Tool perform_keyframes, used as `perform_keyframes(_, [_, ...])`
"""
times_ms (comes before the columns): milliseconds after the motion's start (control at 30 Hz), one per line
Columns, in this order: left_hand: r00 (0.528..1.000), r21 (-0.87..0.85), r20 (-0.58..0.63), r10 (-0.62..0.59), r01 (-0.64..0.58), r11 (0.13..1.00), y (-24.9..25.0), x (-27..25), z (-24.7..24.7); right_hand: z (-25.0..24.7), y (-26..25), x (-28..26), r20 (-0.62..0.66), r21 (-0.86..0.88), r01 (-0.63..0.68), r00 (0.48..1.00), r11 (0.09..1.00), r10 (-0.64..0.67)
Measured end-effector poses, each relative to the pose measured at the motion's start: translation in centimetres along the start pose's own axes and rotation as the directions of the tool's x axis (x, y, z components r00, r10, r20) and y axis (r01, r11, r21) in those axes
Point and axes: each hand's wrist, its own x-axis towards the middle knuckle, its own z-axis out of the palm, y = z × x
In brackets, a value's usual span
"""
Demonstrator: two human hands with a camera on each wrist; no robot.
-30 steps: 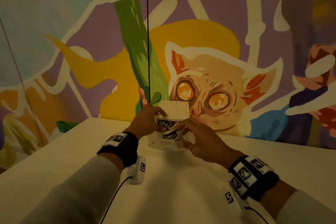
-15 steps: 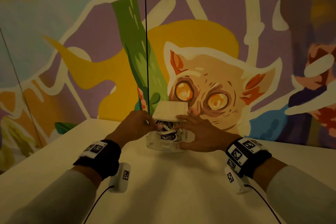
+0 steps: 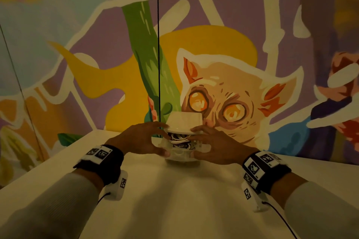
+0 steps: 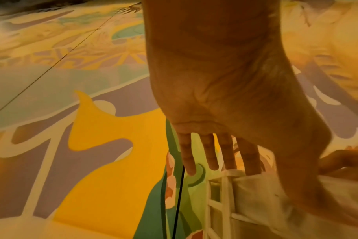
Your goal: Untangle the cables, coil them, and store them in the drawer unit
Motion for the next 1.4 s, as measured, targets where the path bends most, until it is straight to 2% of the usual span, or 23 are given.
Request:
perform_keyframes(133, [0.984,0.008,-0.173,0.032,-0.031,0.999,-1.0,1.1,1.7,0.1,0.1,0.9,-0.086,-0.032,0.046,0.995,0.998,-0.048])
perform_keyframes(233, [0.948,-0.137,-0.318,-0.009,-0.036,0.990,-1.1,1.6,3.0,0.3,0.2,1.1,-0.198,0.036,0.026,0.980,0.999,-0.019])
perform_keyframes(367, [0.913,-0.210,-0.405,-0.052,-0.037,0.977,-0.9,2.5,4.2,1.2,0.7,1.7,-0.297,0.141,-0.001,0.954,0.990,0.044])
perform_keyframes(500, [0.873,-0.125,-0.486,-0.032,-0.033,0.992,-0.7,3.7,4.9,2.0,1.1,2.4,-0.379,0.078,-0.016,0.925,0.997,0.044])
perform_keyframes(633, [0.860,-0.119,-0.504,-0.082,0.024,0.993,-0.2,5.2,5.6,2.6,2.0,3.3,-0.455,0.015,-0.031,0.890,0.999,0.035])
perform_keyframes(733, [0.839,-0.115,-0.532,-0.116,0.063,0.991,0.0,6.0,5.9,2.9,2.0,3.9,-0.492,0.042,-0.034,0.869,0.999,0.051])
perform_keyframes(900, [0.835,-0.072,-0.541,-0.100,0.072,0.995,0.5,5.6,6.0,4.0,1.4,3.7,-0.526,0.009,-0.040,0.850,0.999,0.039])
perform_keyframes(1033, [0.845,-0.051,-0.534,-0.040,0.015,0.999,0.5,4.3,6.5,3.9,1.0,3.0,-0.501,-0.060,-0.074,0.865,0.995,0.034])
perform_keyframes(1100, [0.859,-0.039,-0.512,-0.017,-0.003,0.999,0.5,3.9,6.7,3.7,0.7,2.6,-0.459,-0.099,-0.080,0.888,0.992,0.025])
perform_keyframes(1333, [0.841,-0.018,-0.539,-0.050,0.048,0.999,1.6,3.8,7.8,4.6,-0.7,1.9,-0.465,-0.129,-0.099,0.885,0.987,0.028])
perform_keyframes(1400, [0.861,-0.002,-0.507,-0.049,0.056,0.998,1.9,3.7,7.3,3.9,-0.6,1.7,-0.443,-0.093,-0.093,0.896,0.991,0.042])
